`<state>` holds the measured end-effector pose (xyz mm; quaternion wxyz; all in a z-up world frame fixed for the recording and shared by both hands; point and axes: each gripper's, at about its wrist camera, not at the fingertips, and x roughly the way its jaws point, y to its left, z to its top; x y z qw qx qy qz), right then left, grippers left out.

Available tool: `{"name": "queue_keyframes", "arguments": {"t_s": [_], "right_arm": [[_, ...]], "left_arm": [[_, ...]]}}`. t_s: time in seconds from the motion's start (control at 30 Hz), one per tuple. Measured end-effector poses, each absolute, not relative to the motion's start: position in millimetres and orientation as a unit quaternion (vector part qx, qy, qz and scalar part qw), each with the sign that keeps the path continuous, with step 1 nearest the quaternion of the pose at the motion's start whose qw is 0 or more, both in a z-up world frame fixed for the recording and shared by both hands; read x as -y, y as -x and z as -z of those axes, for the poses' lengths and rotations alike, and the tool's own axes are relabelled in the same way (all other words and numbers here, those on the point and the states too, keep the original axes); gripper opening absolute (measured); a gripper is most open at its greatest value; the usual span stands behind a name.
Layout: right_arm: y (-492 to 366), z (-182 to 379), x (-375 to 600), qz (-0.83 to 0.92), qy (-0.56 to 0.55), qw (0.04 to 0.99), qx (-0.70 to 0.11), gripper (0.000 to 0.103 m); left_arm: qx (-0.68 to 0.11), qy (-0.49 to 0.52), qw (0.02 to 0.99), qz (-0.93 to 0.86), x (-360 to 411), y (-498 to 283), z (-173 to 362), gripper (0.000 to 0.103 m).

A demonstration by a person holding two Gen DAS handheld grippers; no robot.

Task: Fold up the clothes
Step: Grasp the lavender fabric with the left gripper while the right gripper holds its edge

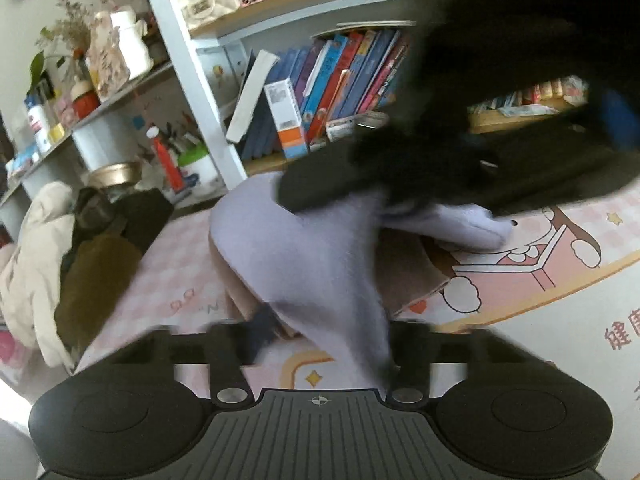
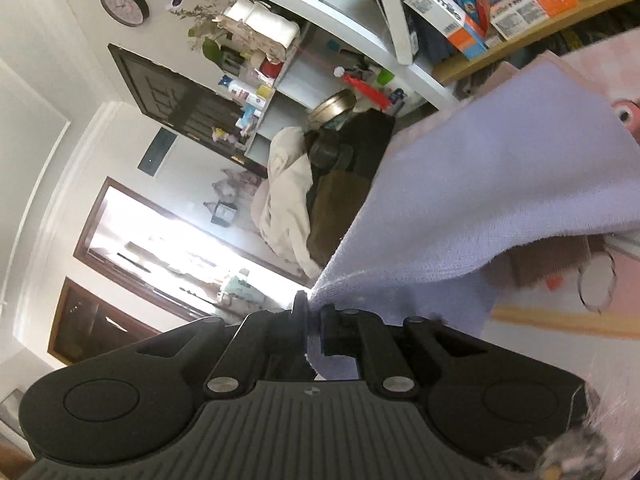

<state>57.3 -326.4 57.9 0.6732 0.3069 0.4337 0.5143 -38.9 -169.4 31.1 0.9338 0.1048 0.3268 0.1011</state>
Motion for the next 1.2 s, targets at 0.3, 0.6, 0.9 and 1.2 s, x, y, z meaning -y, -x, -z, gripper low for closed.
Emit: {"name": "queue_keyframes", "arguments": {"t_s": [0.3, 0.6, 0.9, 1.2], "right_arm": [[-69, 9, 406, -0.36, -0.426, 0.666, -0.495, 0.074], [-89, 64, 427, -0.224, -0.507, 0.634, -0.539, 0.07], [-89, 73, 440, -0.19, -0.506, 0.659, -0.523, 0.014], [-128, -59, 513, -0.301, -0.549, 0.725, -0.286, 0.012]], "left_arm": [[-0.32, -0.083, 0.932, -0.149, 160, 69, -38, 0.003], [-0.265, -0.096, 0.948, -0.149, 166, 84, -75, 0.003], [-0.243, -0.12, 0.953, -0.136, 172, 91, -89, 0.003], [-0.117, -0.031, 0.991, 0.062, 197, 102, -144, 0.003]]}}
